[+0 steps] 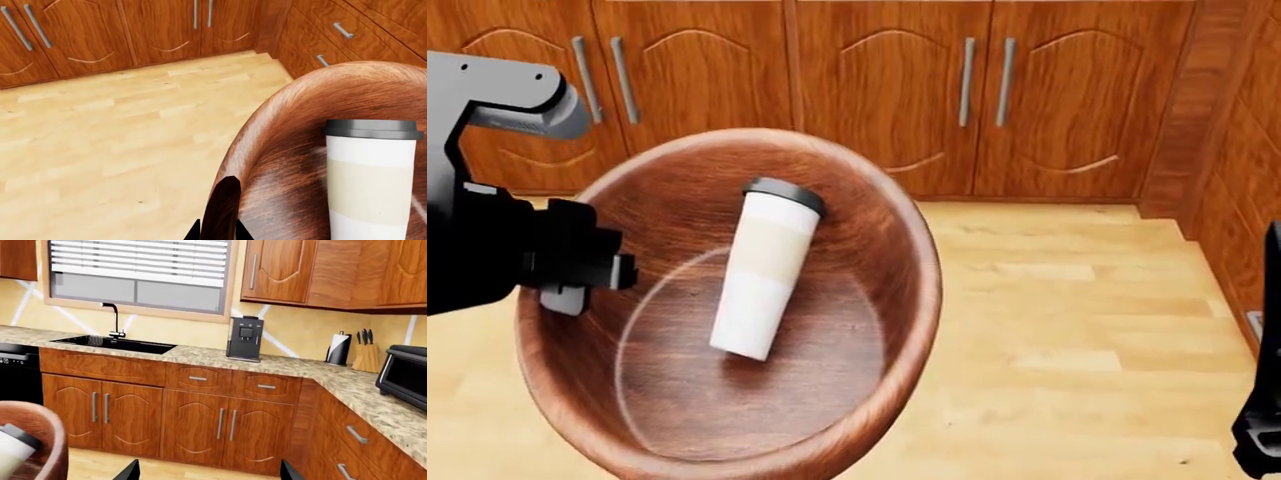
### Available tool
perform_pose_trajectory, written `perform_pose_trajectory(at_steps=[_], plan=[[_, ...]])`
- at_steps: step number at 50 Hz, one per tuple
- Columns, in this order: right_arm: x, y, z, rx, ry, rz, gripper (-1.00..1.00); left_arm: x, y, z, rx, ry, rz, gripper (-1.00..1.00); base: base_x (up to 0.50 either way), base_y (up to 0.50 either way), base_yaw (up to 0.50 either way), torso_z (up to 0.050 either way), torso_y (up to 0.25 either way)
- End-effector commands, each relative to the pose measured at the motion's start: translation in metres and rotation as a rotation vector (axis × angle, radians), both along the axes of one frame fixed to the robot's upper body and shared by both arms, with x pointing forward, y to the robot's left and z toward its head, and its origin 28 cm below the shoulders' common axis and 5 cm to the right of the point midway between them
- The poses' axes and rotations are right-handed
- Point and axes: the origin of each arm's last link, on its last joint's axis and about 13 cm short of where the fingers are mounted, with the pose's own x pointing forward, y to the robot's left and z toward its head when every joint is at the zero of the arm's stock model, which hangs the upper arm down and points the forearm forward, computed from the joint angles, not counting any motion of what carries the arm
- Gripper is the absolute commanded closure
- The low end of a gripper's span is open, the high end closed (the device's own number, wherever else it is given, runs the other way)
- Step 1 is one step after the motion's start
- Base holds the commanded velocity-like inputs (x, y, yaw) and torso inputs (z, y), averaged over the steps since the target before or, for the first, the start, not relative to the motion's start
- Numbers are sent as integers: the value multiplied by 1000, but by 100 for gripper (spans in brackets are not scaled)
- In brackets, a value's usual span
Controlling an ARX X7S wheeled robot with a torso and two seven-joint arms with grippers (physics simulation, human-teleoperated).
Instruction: Place the cup inside the bowl on the dining table and move the bowl to any counter.
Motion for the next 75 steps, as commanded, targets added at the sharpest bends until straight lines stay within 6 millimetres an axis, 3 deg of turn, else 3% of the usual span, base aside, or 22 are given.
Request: perform_pose_trajectory(at_steps=[1, 30, 52, 75], plan=[[-2, 1, -4, -7, 6, 2, -100, 8, 2, 2, -26, -17, 33, 100, 500, 0, 0, 0, 0], [-9, 0, 7, -14, -24, 4, -100, 19, -22, 28, -63, -60, -2, 100, 500, 9, 0, 0, 2], [-12, 1, 17, -20, -41, 7, -100, 22, -20, 37, -88, -78, 21, 100, 500, 24, 0, 0, 2], [-18, -1, 14, -25, -29, -1, -100, 22, -20, 40, -77, -86, 21, 100, 500, 24, 0, 0, 2]])
